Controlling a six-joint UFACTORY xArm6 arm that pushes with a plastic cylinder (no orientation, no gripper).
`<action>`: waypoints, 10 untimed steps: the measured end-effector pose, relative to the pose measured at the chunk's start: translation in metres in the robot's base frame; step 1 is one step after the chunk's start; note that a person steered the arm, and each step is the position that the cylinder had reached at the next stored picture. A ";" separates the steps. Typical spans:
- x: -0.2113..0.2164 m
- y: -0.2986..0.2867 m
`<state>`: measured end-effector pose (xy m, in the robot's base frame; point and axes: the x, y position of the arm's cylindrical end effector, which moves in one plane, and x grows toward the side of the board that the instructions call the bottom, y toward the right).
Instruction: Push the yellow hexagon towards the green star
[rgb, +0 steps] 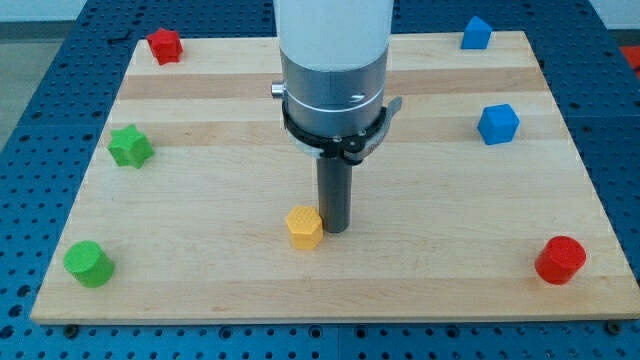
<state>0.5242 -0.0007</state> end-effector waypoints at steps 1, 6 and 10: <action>0.000 0.000; 0.032 0.013; 0.019 -0.092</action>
<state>0.5429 -0.0923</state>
